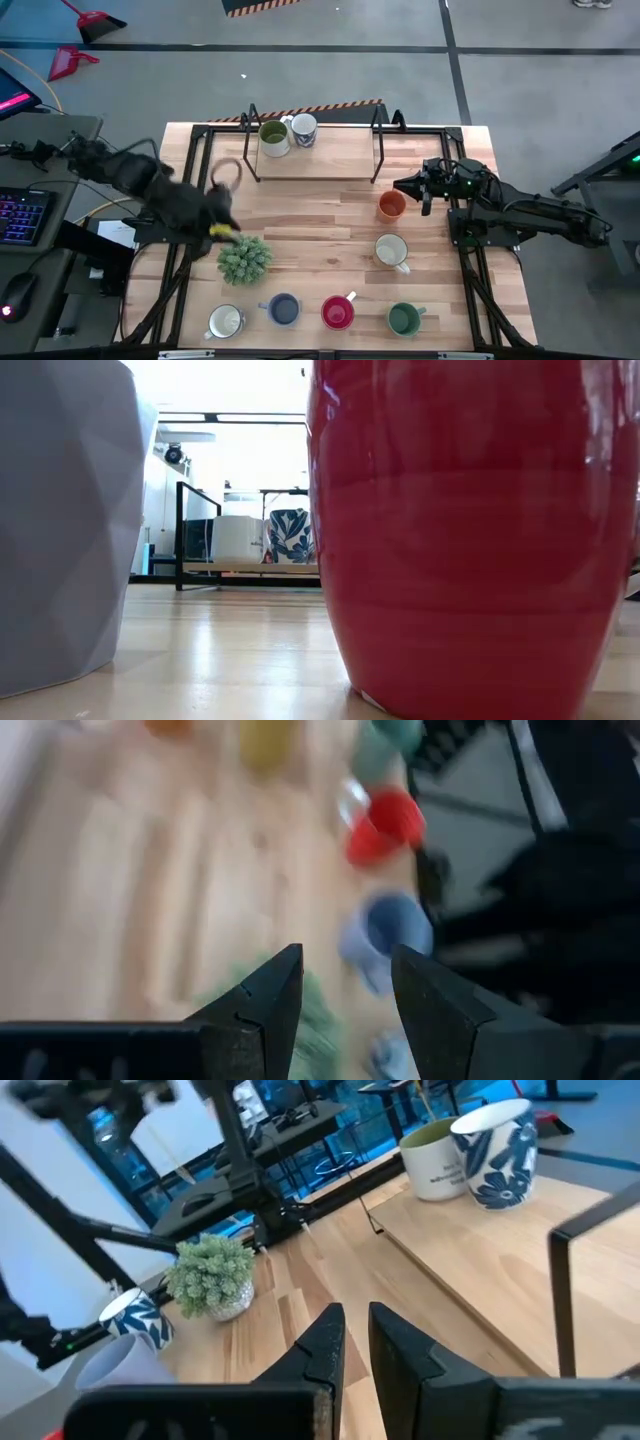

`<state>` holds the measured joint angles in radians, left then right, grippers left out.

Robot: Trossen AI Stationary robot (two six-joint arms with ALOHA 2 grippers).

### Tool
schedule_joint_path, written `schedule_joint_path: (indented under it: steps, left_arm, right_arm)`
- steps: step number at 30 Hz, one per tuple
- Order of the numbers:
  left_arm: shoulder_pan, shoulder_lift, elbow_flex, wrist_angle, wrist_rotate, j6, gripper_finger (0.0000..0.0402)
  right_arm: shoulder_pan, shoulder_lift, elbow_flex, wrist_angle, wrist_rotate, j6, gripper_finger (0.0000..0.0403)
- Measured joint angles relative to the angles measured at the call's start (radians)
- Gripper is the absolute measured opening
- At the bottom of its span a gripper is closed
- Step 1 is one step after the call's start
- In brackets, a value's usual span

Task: Place coffee mugs
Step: Put the blue mug on the shelf aligned with the other white mug

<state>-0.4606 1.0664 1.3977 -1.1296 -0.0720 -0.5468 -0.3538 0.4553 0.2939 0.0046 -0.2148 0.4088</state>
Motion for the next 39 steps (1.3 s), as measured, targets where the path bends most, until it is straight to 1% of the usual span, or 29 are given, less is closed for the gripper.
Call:
schedule_joint_path:
  steps: [3,7,10,16,18,22,24,30,35,39]
  left_arm:
    - [-0.085,0.071,0.016,-0.041,0.067,-0.091,0.0142]
    - [-0.169,0.150,0.016,-0.064,0.162,-0.221,0.0142]
    - [-0.225,0.205,0.016,-0.059,0.199,-0.331,0.0142]
    - [-0.325,0.324,0.016,-0.046,0.182,-0.522,0.0142]
    - [-0.345,0.362,0.016,-0.046,0.146,-0.582,0.0142]
    - [-0.379,0.440,0.016,-0.050,0.035,-0.722,0.0142]
    - [-0.388,0.478,0.016,-0.055,0.022,-0.777,0.0142]
    - [-0.409,0.576,0.016,-0.057,0.043,-0.837,0.0142]
    - [-0.412,0.608,0.016,-0.069,0.090,-0.841,0.0142]
    - [-0.415,0.622,0.016,-0.113,0.093,-0.847,0.0142]
  right_arm:
    - [0.000,0.000,0.000,0.000,0.000,0.013,0.0032]
    - [0.000,0.000,0.000,-0.001,-0.010,0.018,0.0032]
    - [0.000,0.000,0.000,-0.001,-0.020,0.013,0.0033]
    - [0.001,0.000,0.000,-0.011,-0.024,-0.007,0.0045]
    - [0.001,0.000,0.000,-0.023,-0.026,-0.021,0.0051]
    - [0.001,0.000,0.000,-0.057,-0.027,-0.033,0.0064]
    - [0.001,0.000,0.000,-0.083,-0.032,-0.036,0.0070]
    - [0.001,0.000,0.000,-0.130,-0.078,-0.055,0.0088]
    - [0.001,0.000,0.000,-0.154,-0.096,-0.077,0.0096]
    - [0.001,0.000,0.000,-0.172,-0.101,-0.083,0.0097]
